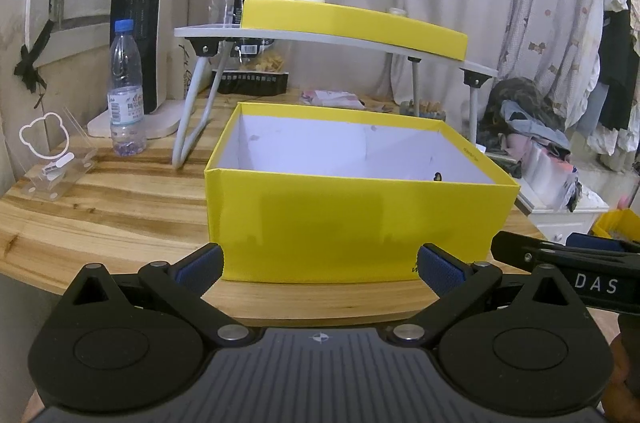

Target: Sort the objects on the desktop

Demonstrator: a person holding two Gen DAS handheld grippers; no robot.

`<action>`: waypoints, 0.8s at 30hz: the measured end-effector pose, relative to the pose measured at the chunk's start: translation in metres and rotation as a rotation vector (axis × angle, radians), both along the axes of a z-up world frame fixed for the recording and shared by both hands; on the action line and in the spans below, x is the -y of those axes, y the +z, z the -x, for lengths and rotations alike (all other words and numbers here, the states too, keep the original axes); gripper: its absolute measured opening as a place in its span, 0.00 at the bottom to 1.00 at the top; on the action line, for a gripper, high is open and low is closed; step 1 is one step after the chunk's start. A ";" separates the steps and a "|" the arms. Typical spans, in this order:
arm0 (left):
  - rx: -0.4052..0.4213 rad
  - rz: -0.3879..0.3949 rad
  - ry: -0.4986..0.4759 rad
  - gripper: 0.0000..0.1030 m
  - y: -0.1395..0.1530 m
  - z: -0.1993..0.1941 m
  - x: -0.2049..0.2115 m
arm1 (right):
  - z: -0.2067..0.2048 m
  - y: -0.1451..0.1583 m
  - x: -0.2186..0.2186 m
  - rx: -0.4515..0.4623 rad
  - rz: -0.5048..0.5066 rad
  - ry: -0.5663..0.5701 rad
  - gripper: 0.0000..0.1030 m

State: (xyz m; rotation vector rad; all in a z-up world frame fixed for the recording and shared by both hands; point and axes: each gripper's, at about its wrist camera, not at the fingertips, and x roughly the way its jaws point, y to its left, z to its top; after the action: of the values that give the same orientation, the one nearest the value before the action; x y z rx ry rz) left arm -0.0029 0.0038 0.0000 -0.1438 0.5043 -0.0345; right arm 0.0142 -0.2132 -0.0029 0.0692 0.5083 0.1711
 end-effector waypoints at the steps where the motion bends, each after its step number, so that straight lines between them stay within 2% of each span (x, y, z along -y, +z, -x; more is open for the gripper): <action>1: 0.003 0.007 -0.004 1.00 0.001 0.001 -0.001 | 0.000 0.000 0.000 0.001 0.001 0.000 1.00; 5: -0.037 -0.020 -0.009 1.00 -0.002 -0.007 0.003 | -0.006 0.000 0.002 -0.020 -0.008 -0.003 1.00; 24: -0.038 -0.006 -0.010 1.00 -0.005 -0.009 0.001 | -0.005 -0.002 -0.001 -0.018 0.001 -0.001 1.00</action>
State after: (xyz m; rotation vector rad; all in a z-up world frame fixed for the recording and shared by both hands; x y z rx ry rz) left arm 0.0062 0.0027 -0.0049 -0.1366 0.5427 -0.0399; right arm 0.0195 -0.2118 -0.0052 0.0698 0.5264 0.1691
